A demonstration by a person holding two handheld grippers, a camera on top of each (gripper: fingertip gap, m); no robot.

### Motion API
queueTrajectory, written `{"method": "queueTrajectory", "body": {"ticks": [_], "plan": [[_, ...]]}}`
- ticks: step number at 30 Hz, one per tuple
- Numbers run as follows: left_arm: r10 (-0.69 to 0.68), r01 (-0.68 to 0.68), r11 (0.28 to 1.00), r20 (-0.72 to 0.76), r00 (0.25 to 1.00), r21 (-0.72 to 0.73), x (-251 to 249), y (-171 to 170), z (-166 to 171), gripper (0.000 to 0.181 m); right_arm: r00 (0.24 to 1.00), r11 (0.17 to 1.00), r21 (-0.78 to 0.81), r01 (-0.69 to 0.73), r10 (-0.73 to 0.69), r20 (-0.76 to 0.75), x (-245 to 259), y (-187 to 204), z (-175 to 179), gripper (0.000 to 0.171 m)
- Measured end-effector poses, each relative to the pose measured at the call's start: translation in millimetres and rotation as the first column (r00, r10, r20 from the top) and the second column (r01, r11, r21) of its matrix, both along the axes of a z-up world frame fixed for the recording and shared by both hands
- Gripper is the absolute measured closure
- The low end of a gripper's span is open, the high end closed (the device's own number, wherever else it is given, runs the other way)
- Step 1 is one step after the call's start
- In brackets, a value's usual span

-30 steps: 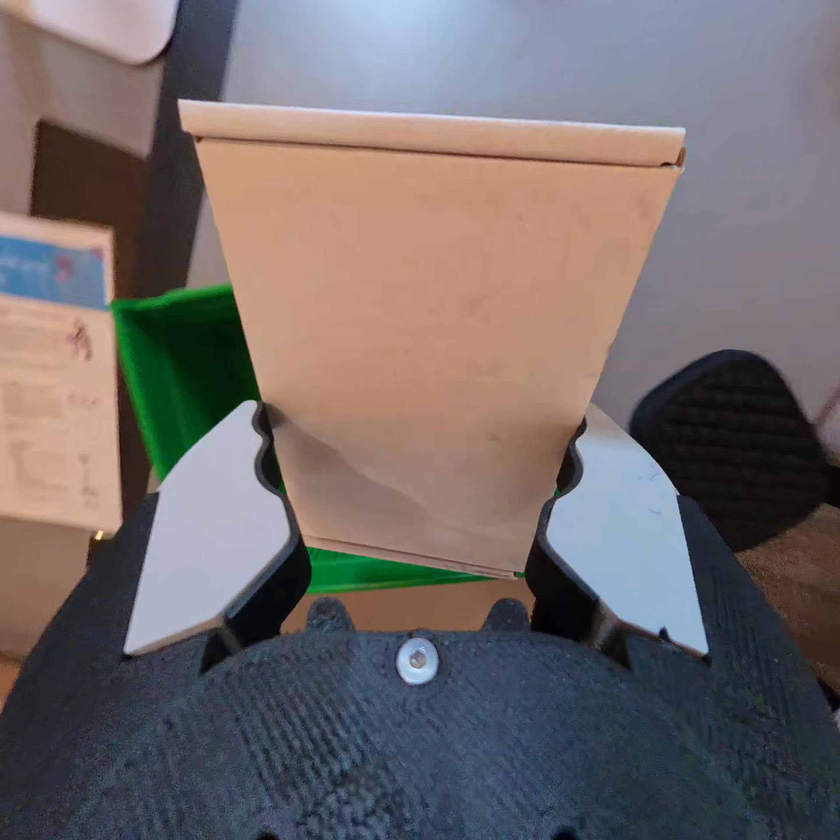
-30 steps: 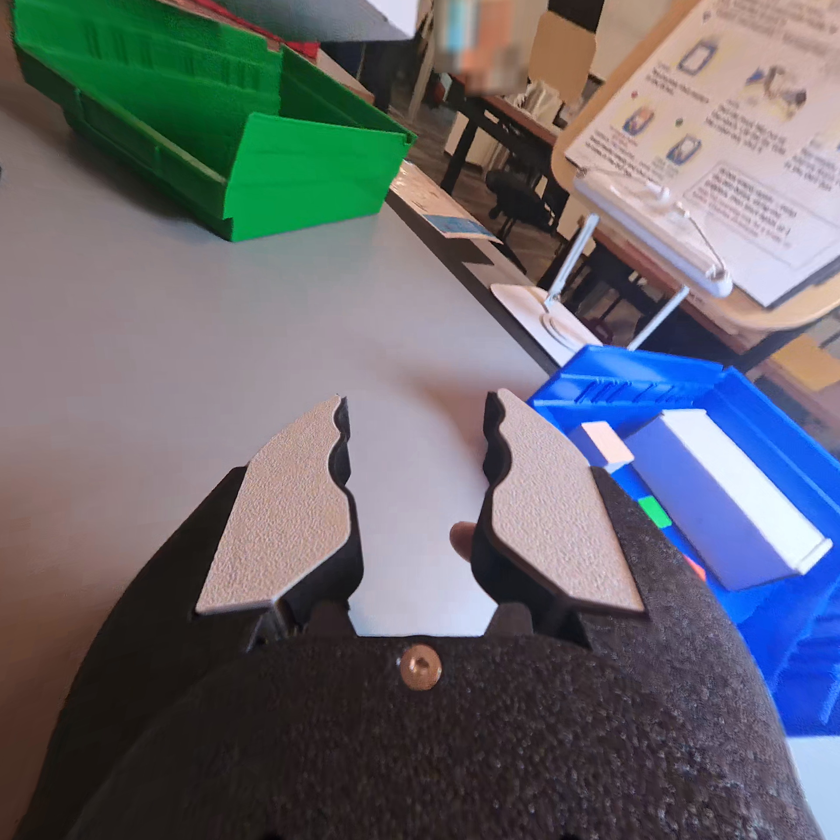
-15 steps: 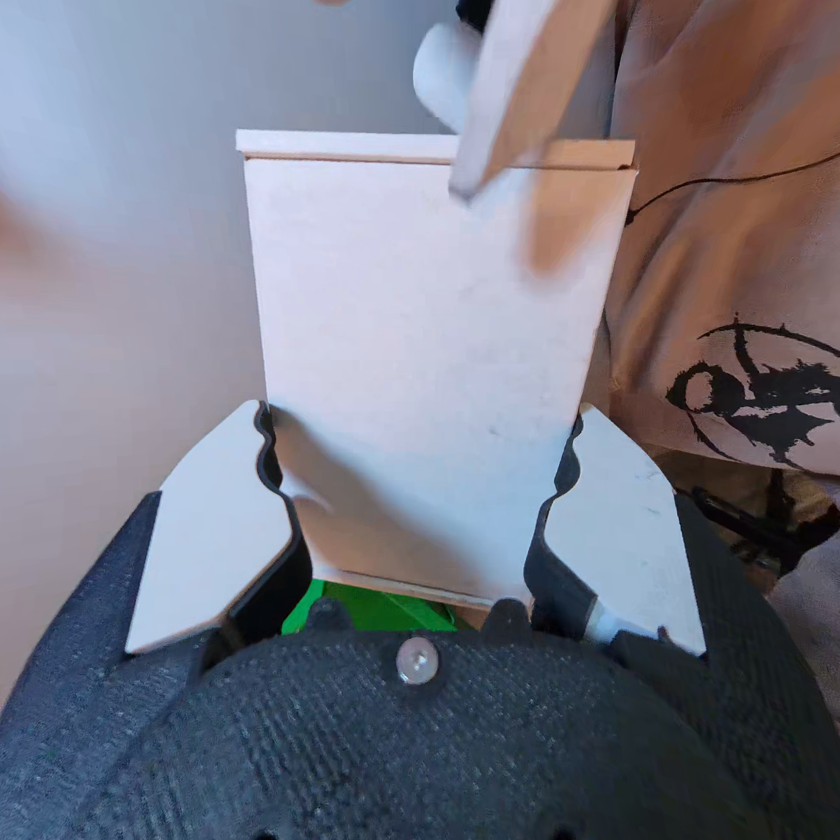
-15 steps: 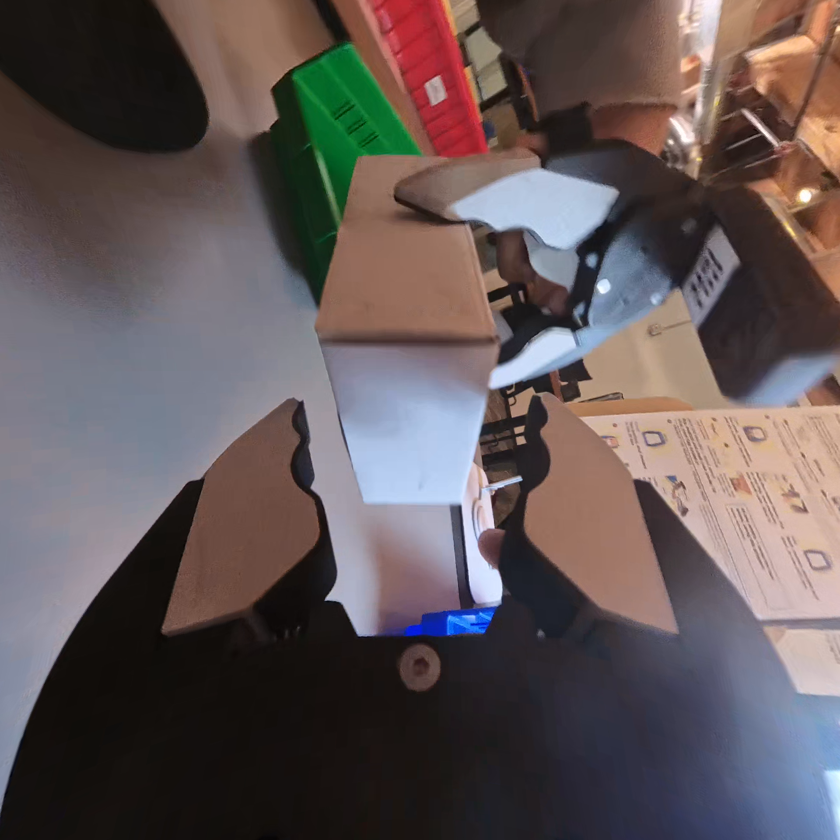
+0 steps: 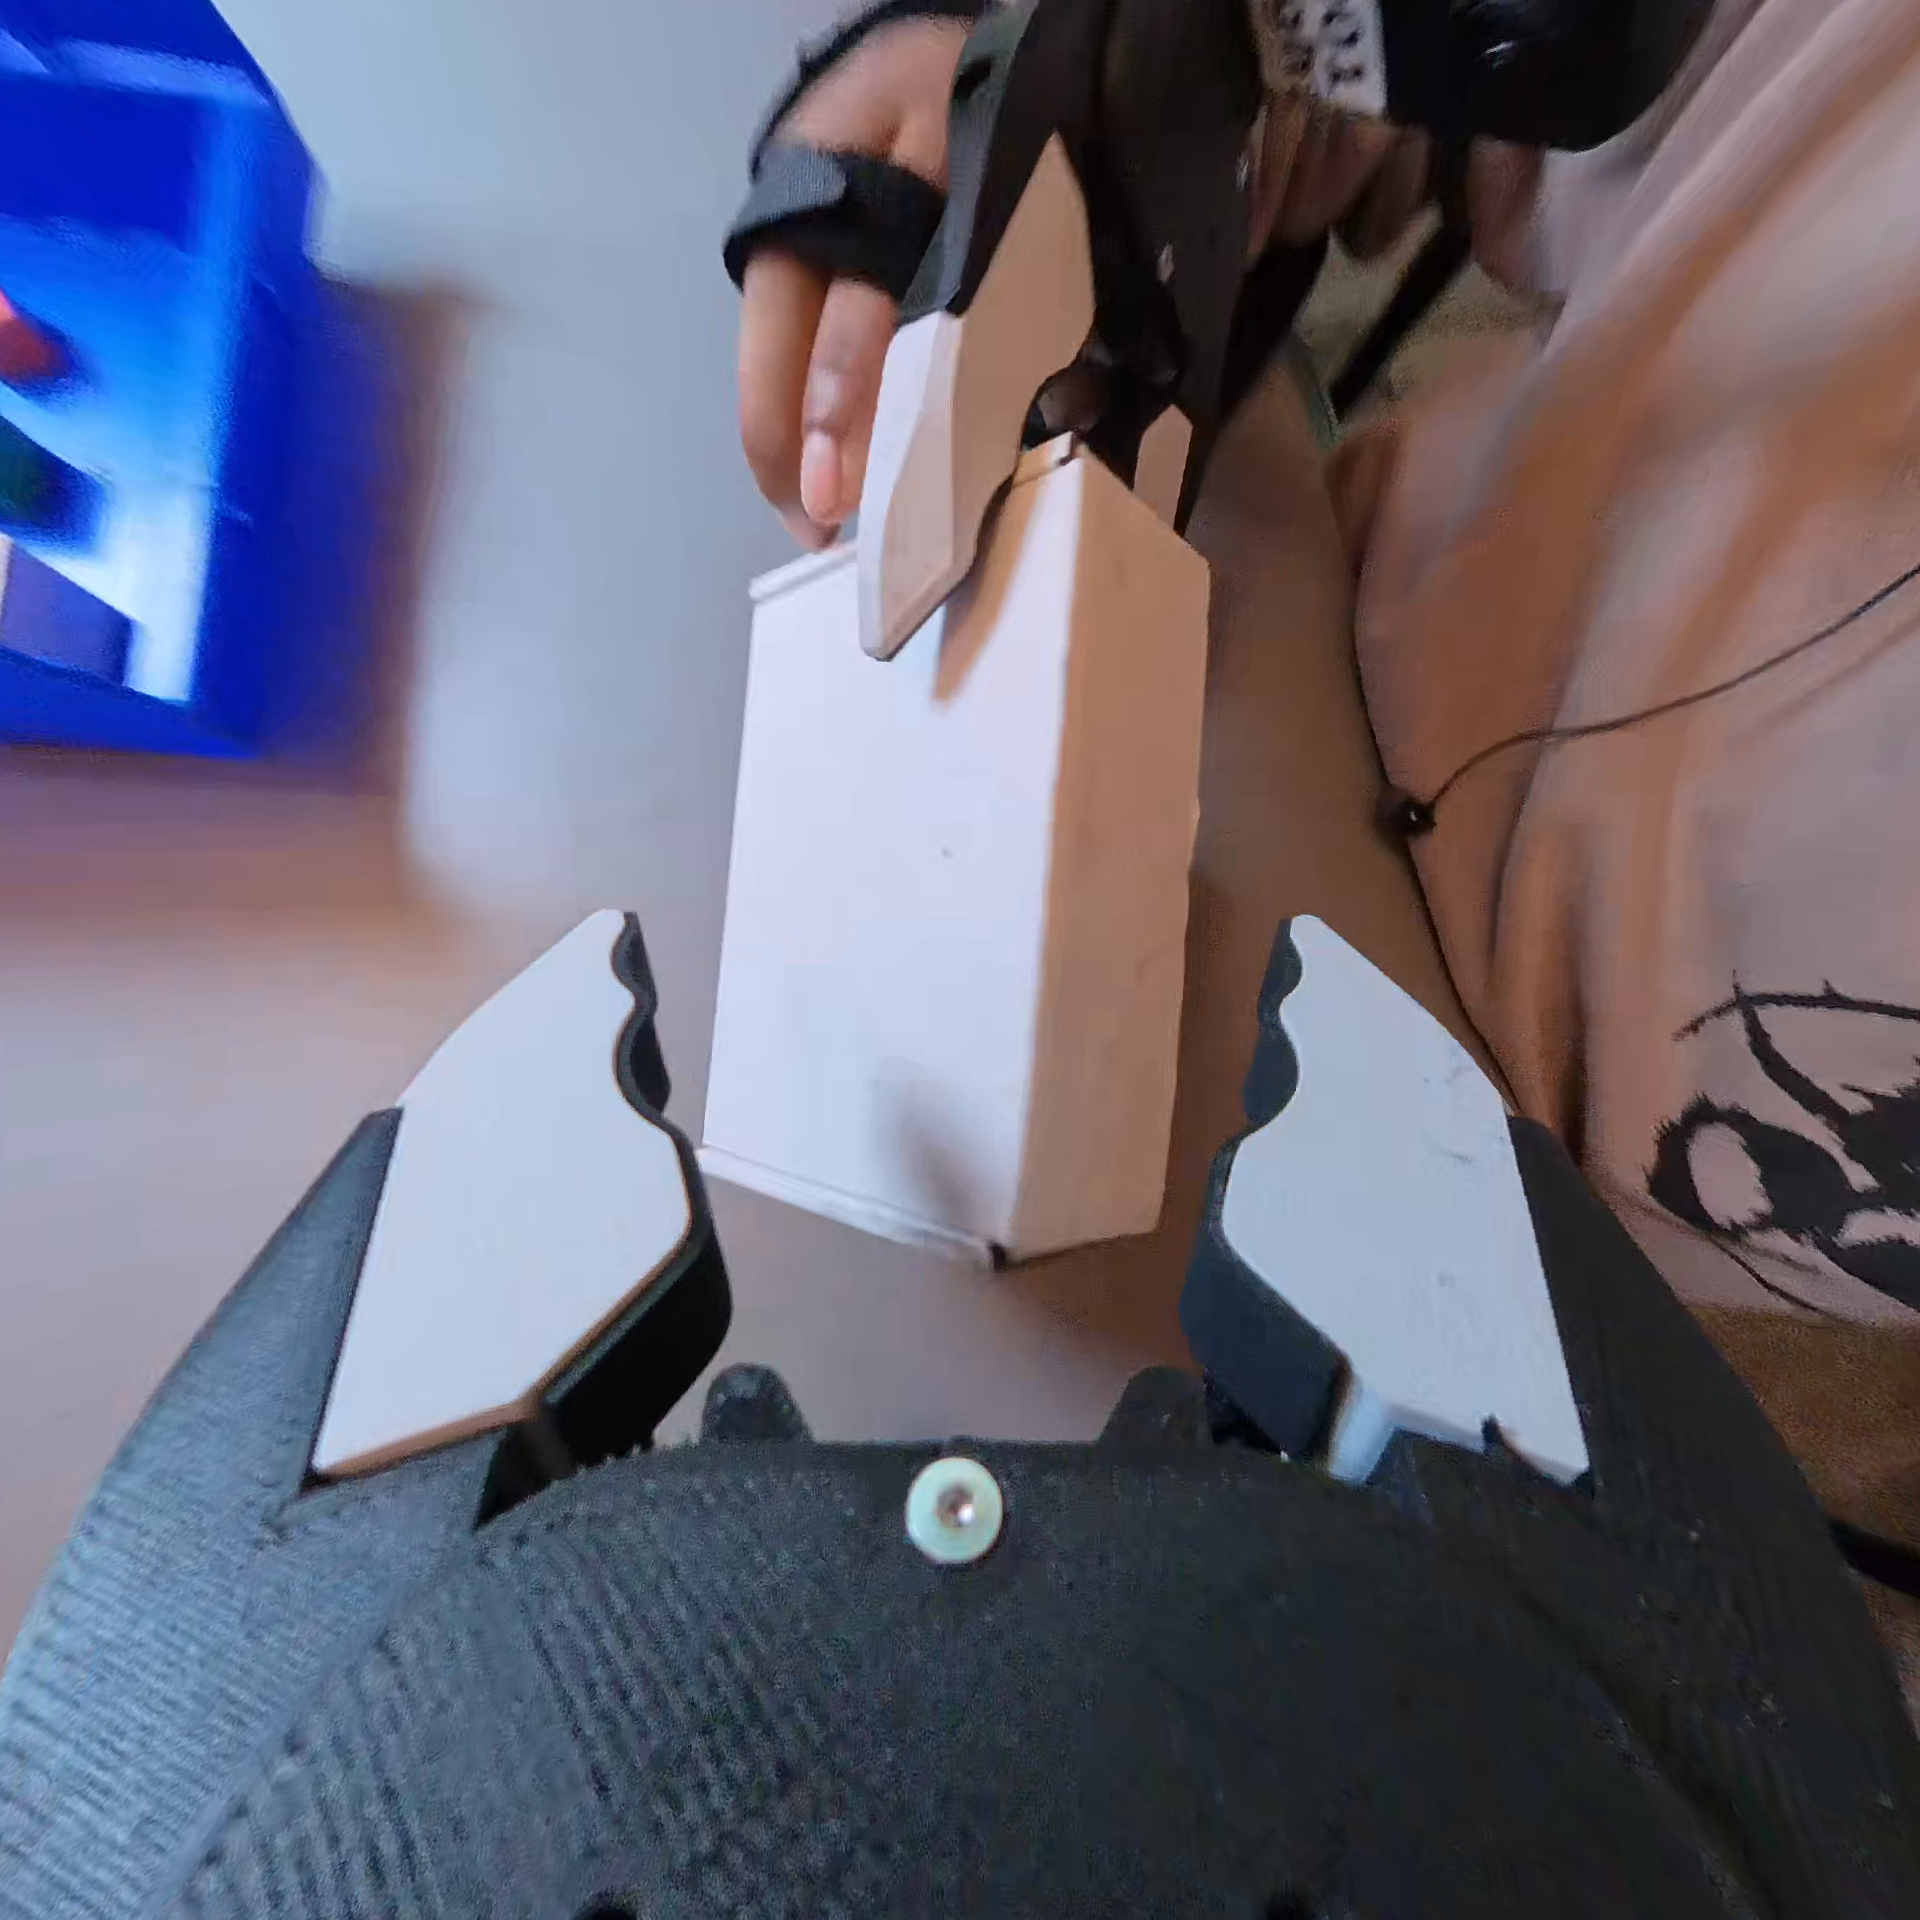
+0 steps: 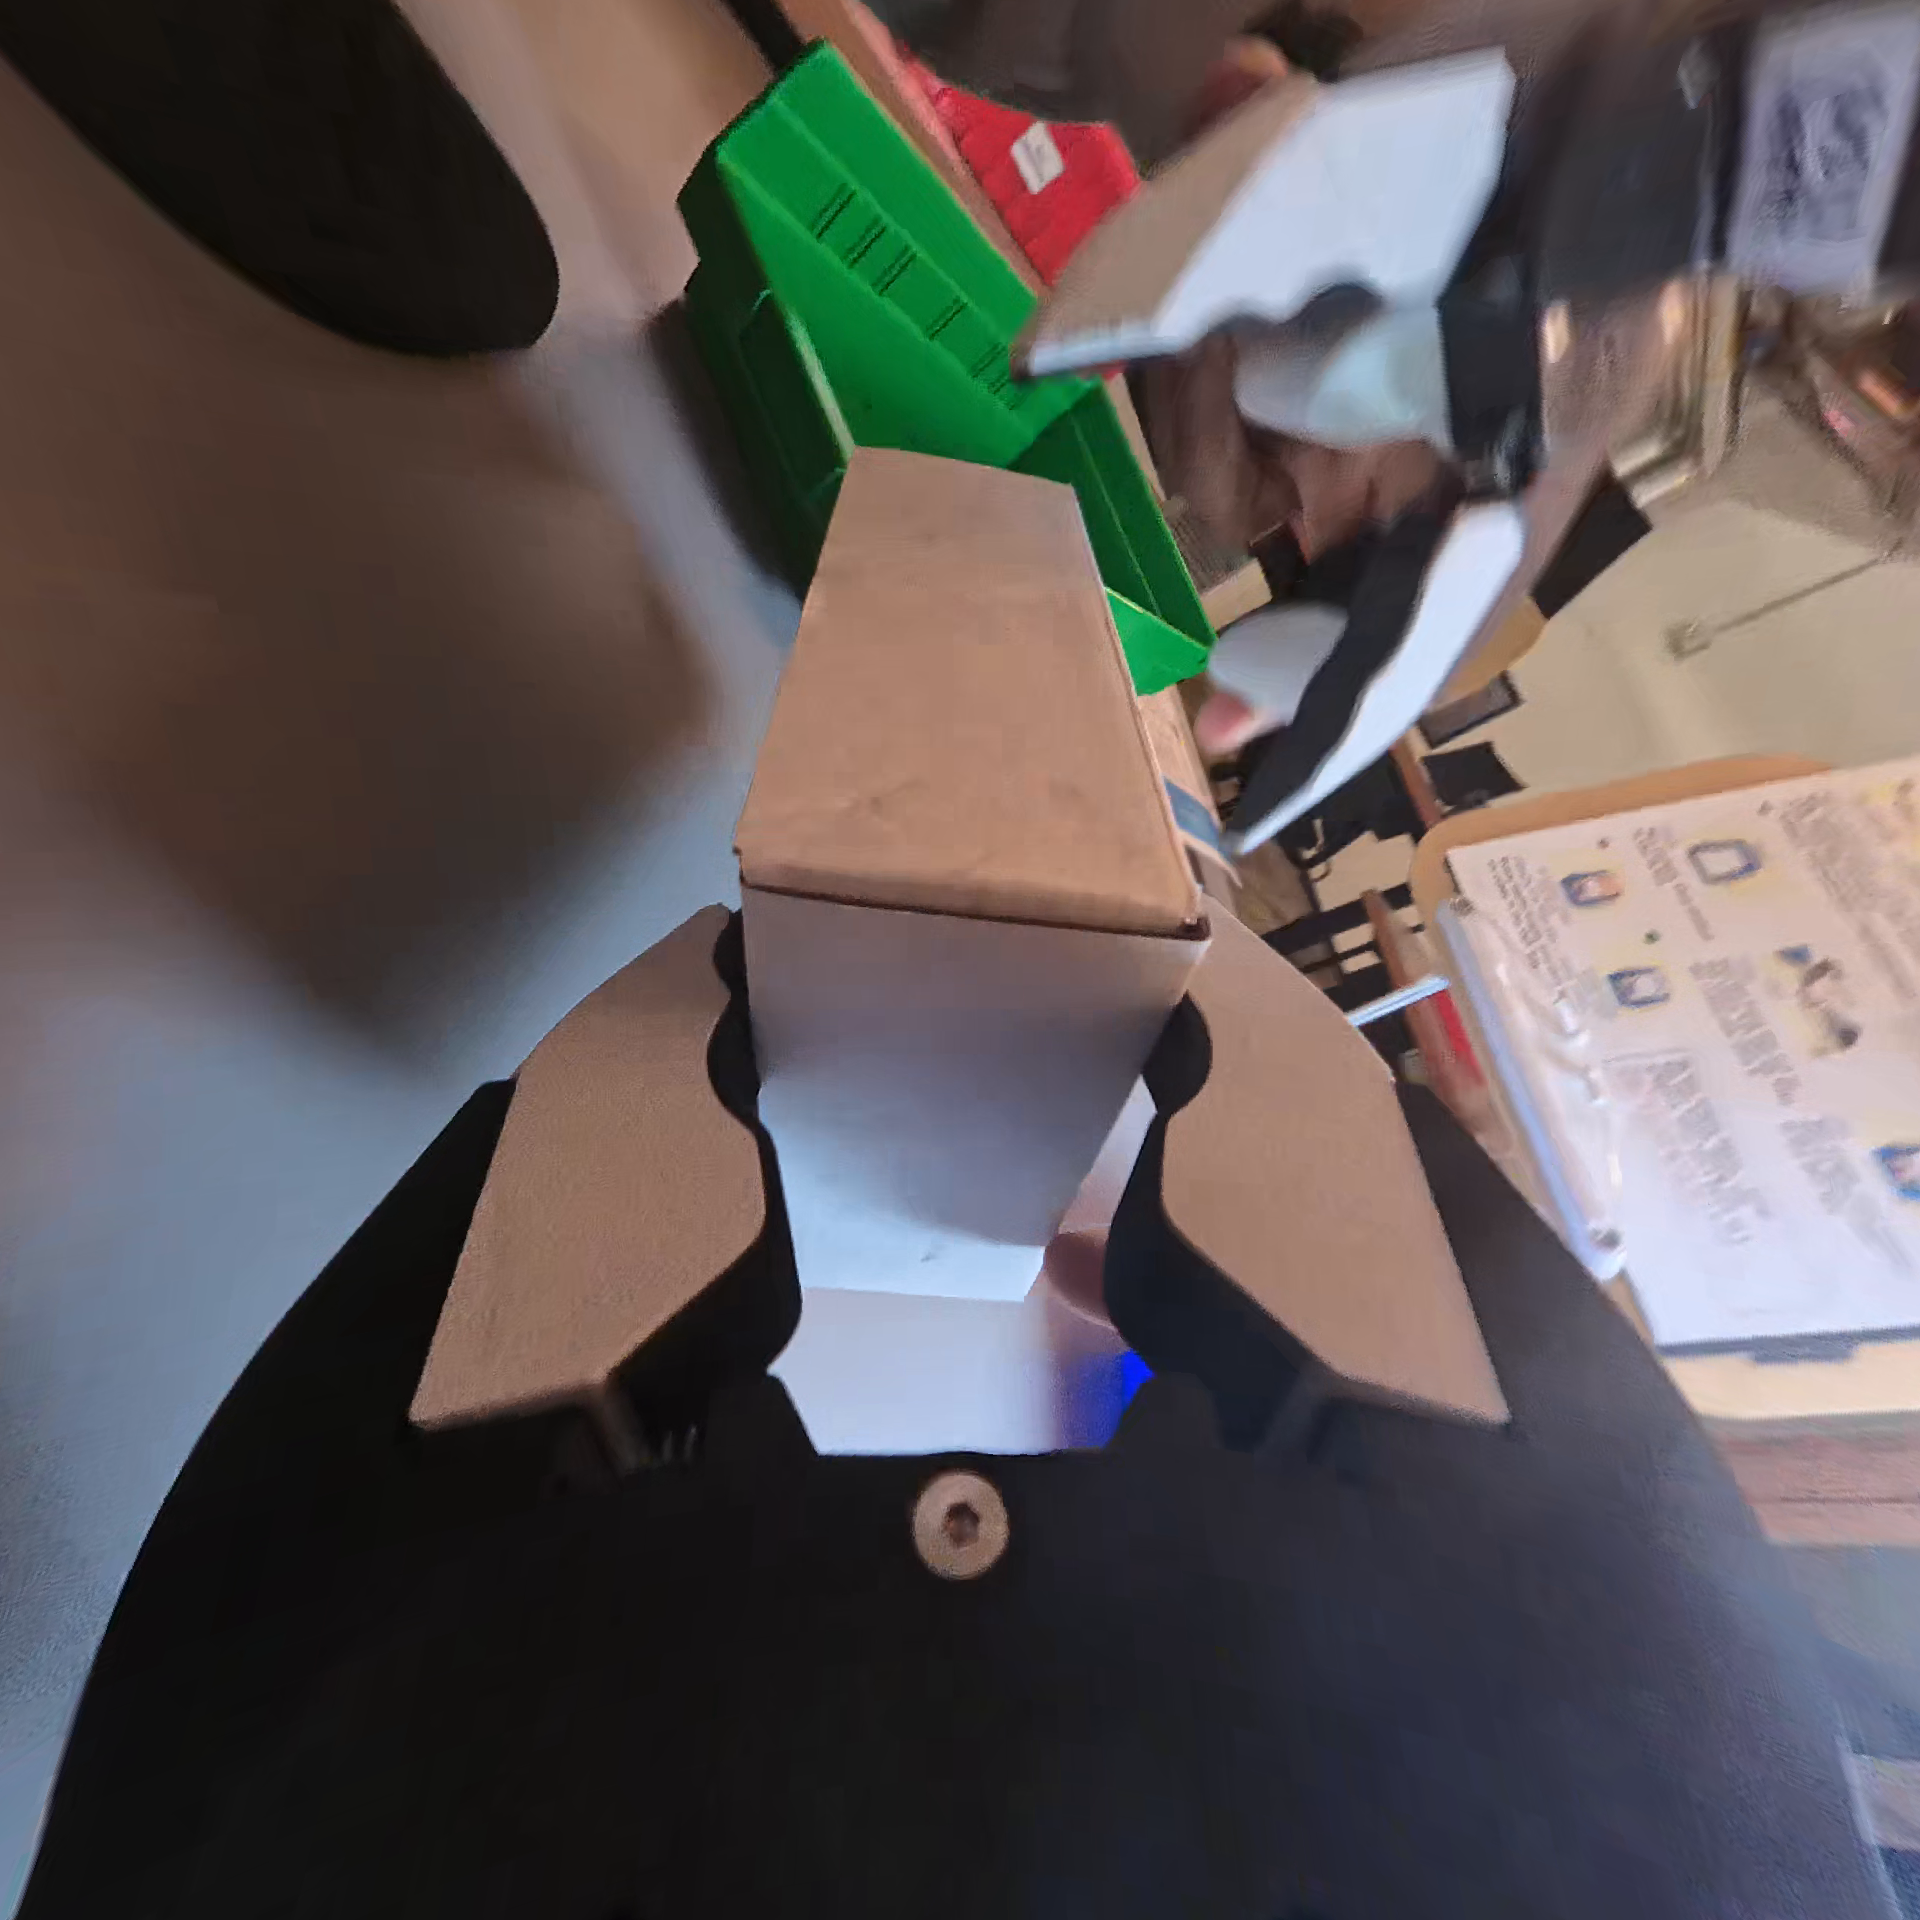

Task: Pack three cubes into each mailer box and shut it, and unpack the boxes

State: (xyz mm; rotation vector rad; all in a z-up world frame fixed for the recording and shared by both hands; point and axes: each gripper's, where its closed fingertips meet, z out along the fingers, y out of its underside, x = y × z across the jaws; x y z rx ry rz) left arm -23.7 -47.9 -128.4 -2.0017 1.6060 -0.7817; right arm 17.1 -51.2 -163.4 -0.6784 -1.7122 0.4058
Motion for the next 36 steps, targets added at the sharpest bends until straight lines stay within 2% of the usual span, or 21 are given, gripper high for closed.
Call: {"method": "queueTrajectory", "body": {"ticks": [1,5,8,11,14,20,24,29,32,36], "plan": [[0.029,-0.033,0.997,0.069,0.997,0.063,-3,1,12,0.072,1.0,0.999,-0.051,0.008,-0.009,-0.016,5,5,4,0.097],[0.146,-0.235,0.932,0.307,0.94,0.277,-24,1,32,0.074,0.993,0.978,-0.209,0.019,-0.042,-0.108,18,26,30,0.097],[0.226,-0.361,0.863,0.369,0.902,0.354,-36,4,15,0.075,0.986,0.956,-0.292,-0.023,-0.027,-0.167,22,27,45,0.098],[0.248,-0.389,0.84,0.369,0.895,0.379,-30,4,-10,0.078,0.981,0.921,-0.374,-0.106,0.035,-0.192,19,12,49,0.097],[0.197,-0.32,0.844,0.306,0.931,0.43,-13,-3,-32,0.103,0.984,0.897,-0.415,-0.148,0.091,-0.154,11,-4,34,0.097],[0.307,-0.382,0.775,0.229,0.924,0.503,-25,5,-57,0.104,1.0,0.918,-0.397,-0.011,0.011,-0.001,5,19,-10,0.097],[0.368,-0.4,0.72,0.176,0.913,0.567,-34,12,-57,0.104,1.0,0.886,-0.464,0.024,-0.027,0.0,9,31,-4,0.099],[0.434,-0.428,0.693,0.138,0.89,0.581,-44,20,-63,0.104,0.996,0.931,-0.359,0.07,-0.087,-0.032,12,31,17,0.1],[0.44,-0.399,0.692,0.086,0.894,0.602,-39,19,-68,0.104,0.988,0.964,-0.216,0.153,-0.149,0.037,8,31,9,0.105],[0.46,-0.354,0.644,0.026,0.888,0.679,-33,19,-63,0.104,0.972,0.974,-0.074,0.214,-0.205,0.118,1,28,-3,0.109]]}}
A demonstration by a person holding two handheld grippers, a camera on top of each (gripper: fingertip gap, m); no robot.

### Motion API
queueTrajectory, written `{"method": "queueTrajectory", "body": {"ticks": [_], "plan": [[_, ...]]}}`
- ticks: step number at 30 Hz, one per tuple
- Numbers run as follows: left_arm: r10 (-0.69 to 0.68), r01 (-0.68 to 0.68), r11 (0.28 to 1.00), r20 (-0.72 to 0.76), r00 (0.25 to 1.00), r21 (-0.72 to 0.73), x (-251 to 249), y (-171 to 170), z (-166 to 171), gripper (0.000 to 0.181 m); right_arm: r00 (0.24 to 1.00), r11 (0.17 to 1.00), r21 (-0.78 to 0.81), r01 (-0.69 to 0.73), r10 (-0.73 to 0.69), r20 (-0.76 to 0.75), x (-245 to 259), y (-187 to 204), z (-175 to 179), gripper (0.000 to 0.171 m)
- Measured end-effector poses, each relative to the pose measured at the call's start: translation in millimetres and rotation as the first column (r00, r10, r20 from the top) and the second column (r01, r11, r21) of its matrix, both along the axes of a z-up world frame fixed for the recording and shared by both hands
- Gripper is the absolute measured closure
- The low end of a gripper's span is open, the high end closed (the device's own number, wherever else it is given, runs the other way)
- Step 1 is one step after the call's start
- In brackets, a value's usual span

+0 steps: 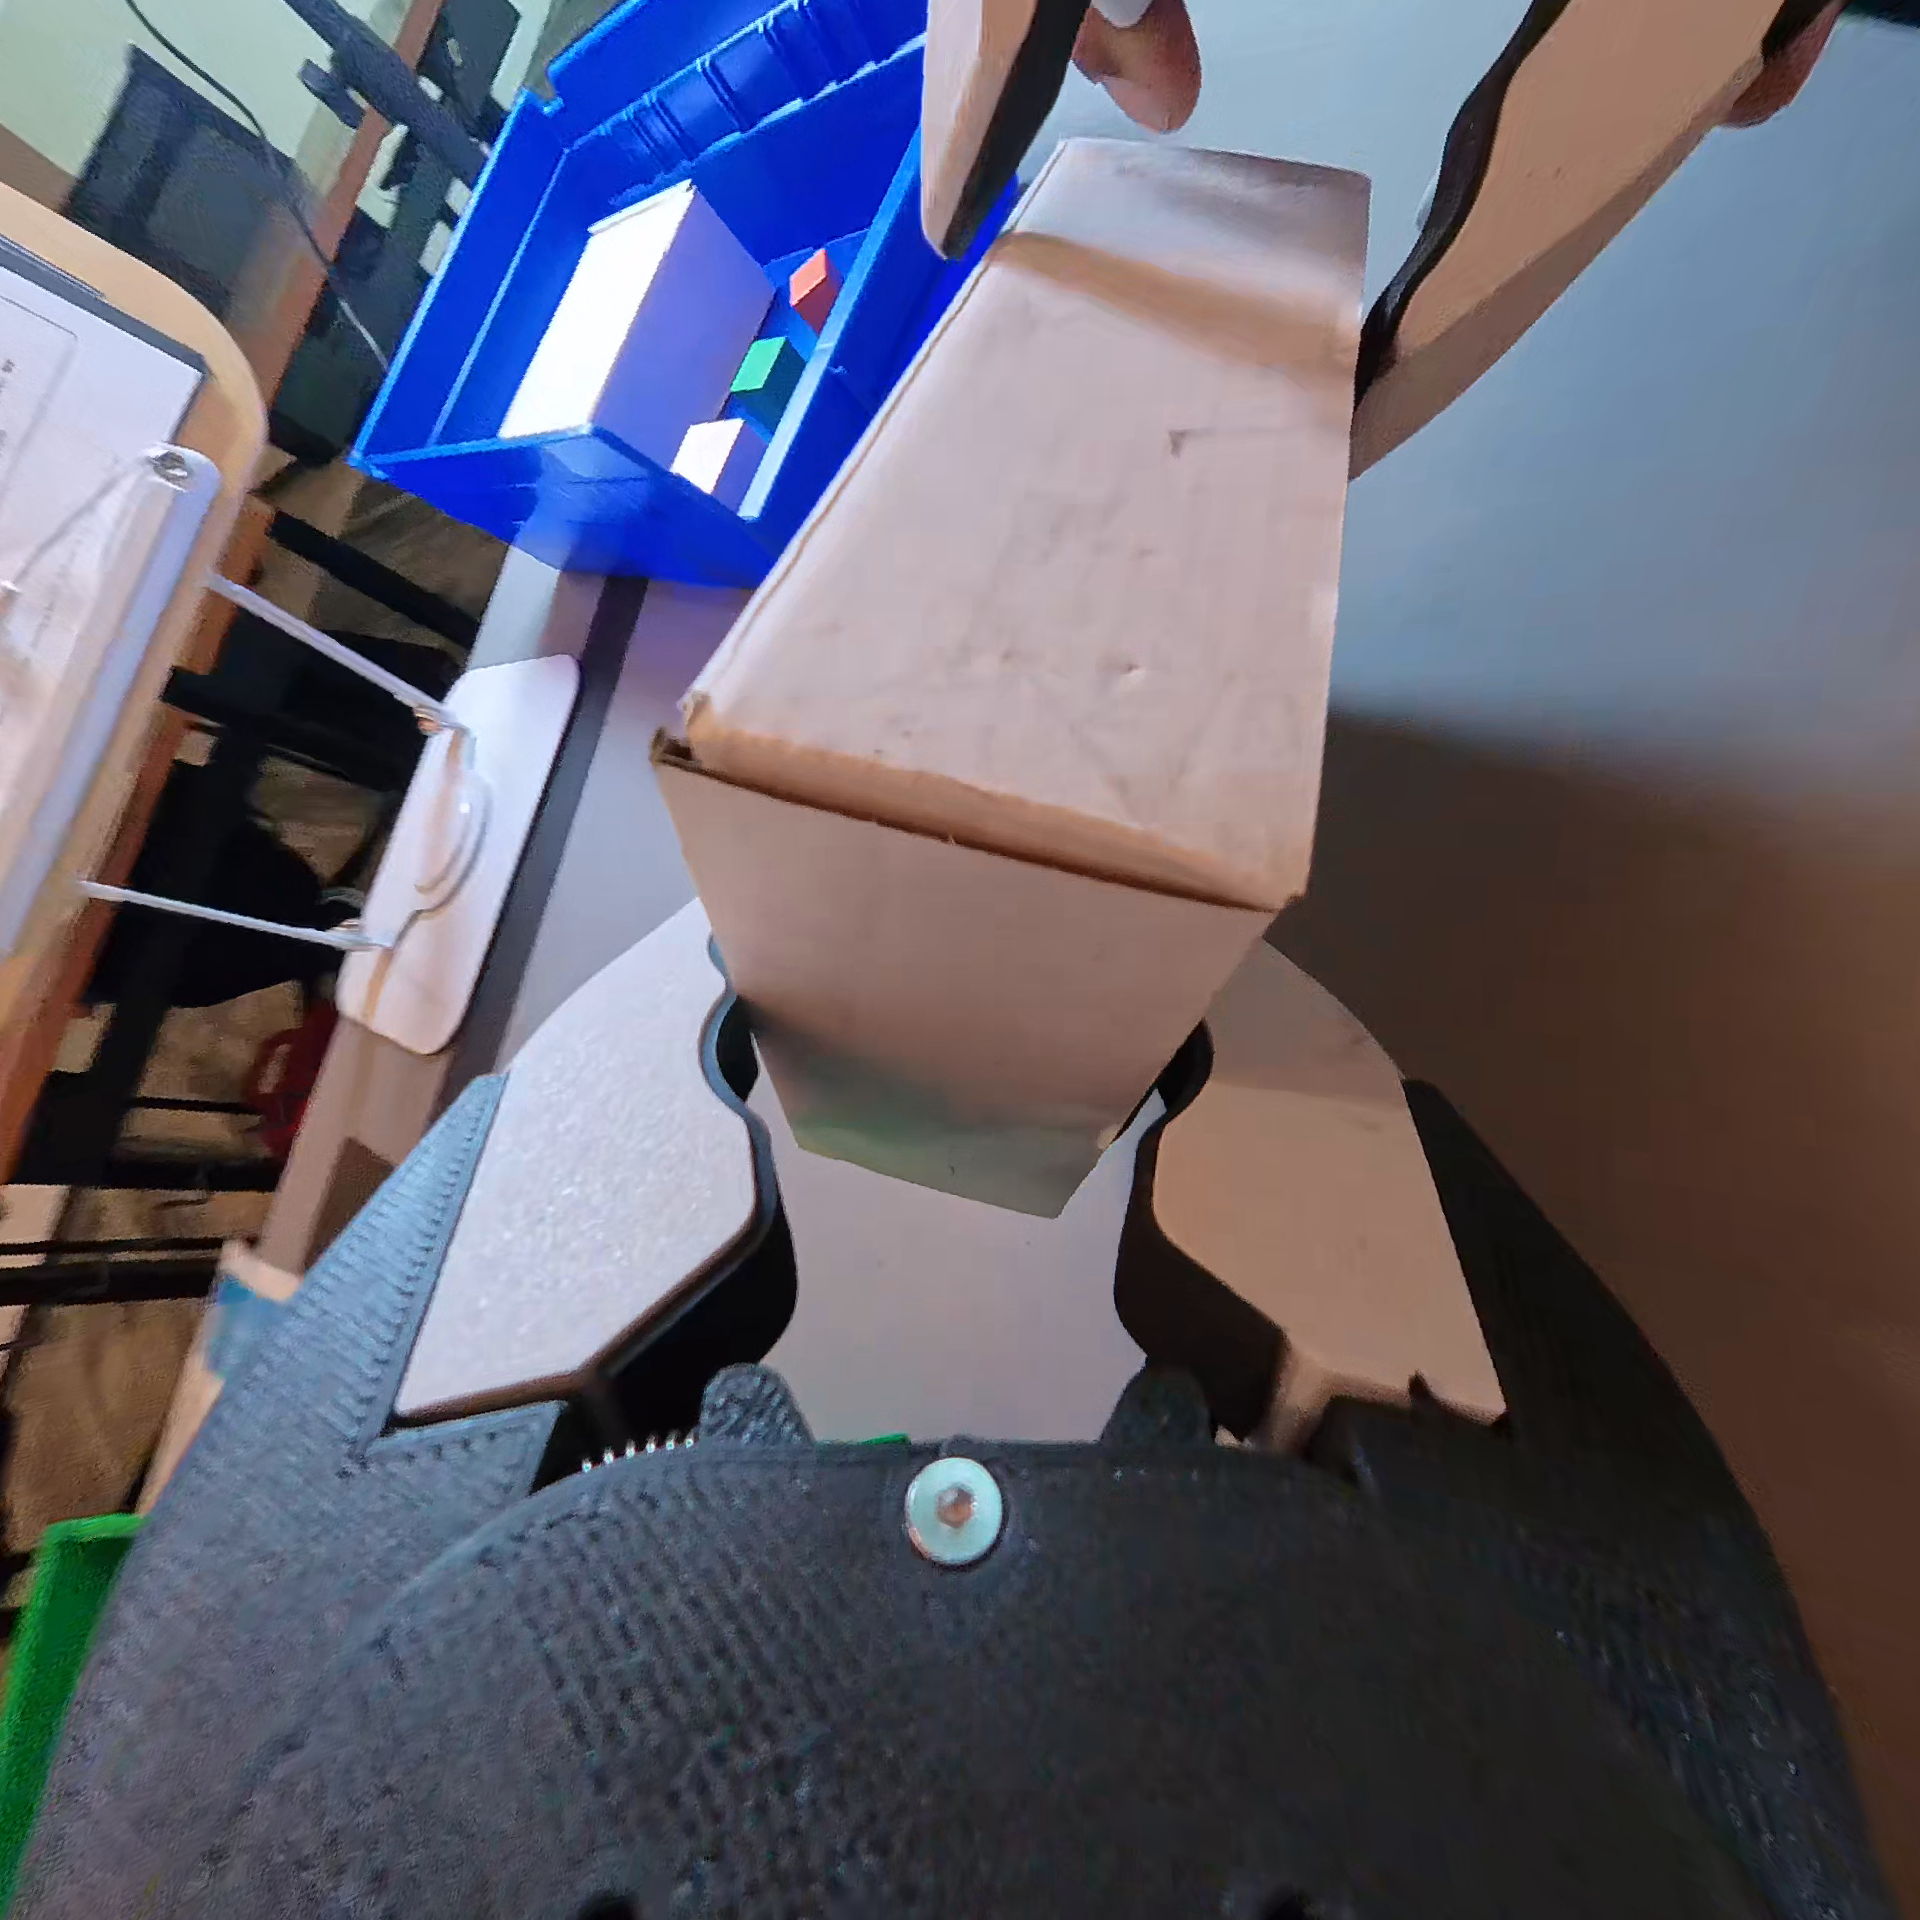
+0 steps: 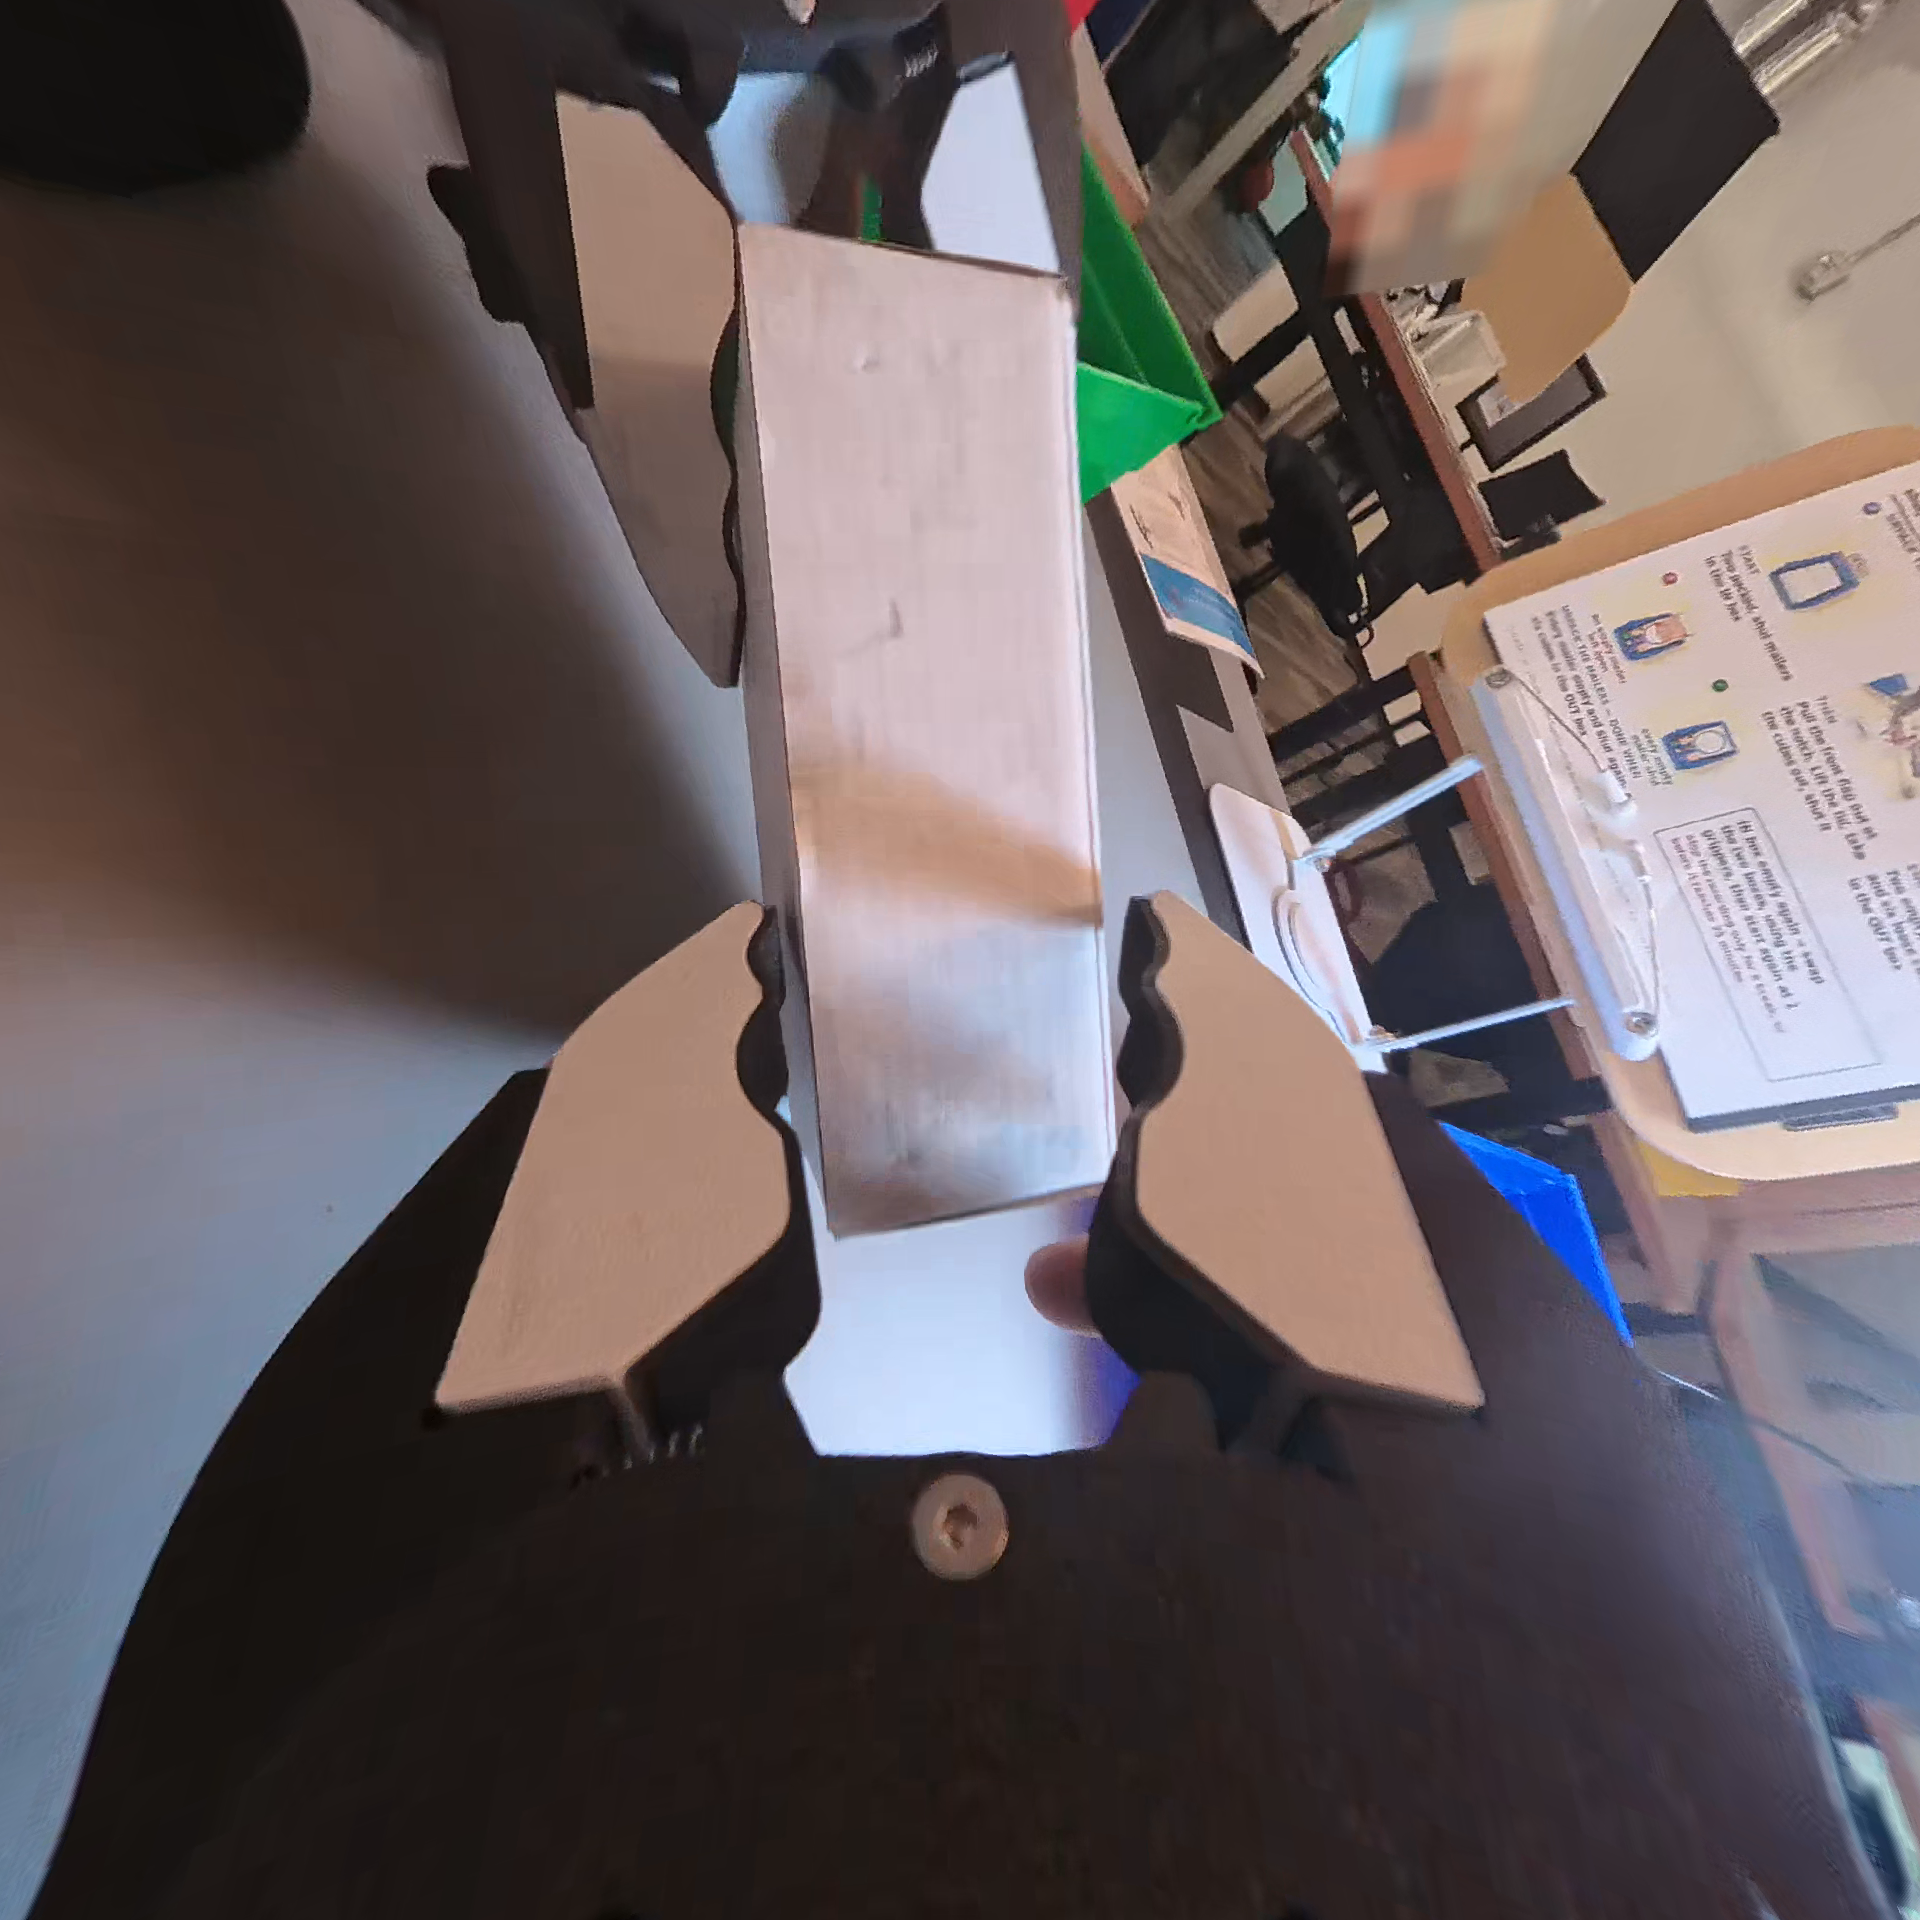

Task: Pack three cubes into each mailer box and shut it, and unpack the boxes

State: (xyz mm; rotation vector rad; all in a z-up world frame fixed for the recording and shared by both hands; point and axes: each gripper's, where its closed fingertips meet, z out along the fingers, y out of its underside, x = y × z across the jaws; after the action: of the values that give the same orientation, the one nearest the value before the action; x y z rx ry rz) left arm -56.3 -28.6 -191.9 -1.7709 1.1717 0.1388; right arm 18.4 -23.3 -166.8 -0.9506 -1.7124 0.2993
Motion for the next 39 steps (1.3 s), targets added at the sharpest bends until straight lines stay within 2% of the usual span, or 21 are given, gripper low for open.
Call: {"method": "queueTrajectory", "body": {"ticks": [4,8,21,28,30,32,39], "plan": [[0.041,-0.024,0.993,-0.149,0.988,0.113,0,2,6,0.104,0.998,0.994,0.104,0.025,-0.031,0.059,-2,-2,-4,0.114],[0.058,-0.015,0.984,-0.231,0.971,0.18,-1,2,8,0.104,0.994,0.985,0.168,0.028,-0.045,0.099,-1,-1,-9,0.114],[0.031,0.053,0.966,-0.318,0.948,0.253,4,0,10,0.105,0.986,0.996,0.047,-0.071,0.063,0.157,10,-10,-14,0.117],[0.047,0.0,0.983,-0.247,0.968,0.185,0,1,7,0.105,0.994,0.995,0.071,-0.068,0.062,0.085,5,-9,-9,0.117],[0.069,-0.046,0.991,-0.178,0.982,0.129,-4,2,7,0.104,0.998,0.989,0.139,-0.054,0.049,0.04,3,-7,-2,0.121],[0.081,-0.075,0.995,-0.099,0.992,0.062,-8,2,8,0.104,0.998,0.984,0.168,-0.056,0.058,-0.004,2,-9,5,0.135],[0.13,-0.126,0.983,0.021,0.991,-0.136,-12,-2,-5,0.104,0.998,0.983,0.183,-0.01,0.023,-0.065,-2,-7,14,0.138]]}}
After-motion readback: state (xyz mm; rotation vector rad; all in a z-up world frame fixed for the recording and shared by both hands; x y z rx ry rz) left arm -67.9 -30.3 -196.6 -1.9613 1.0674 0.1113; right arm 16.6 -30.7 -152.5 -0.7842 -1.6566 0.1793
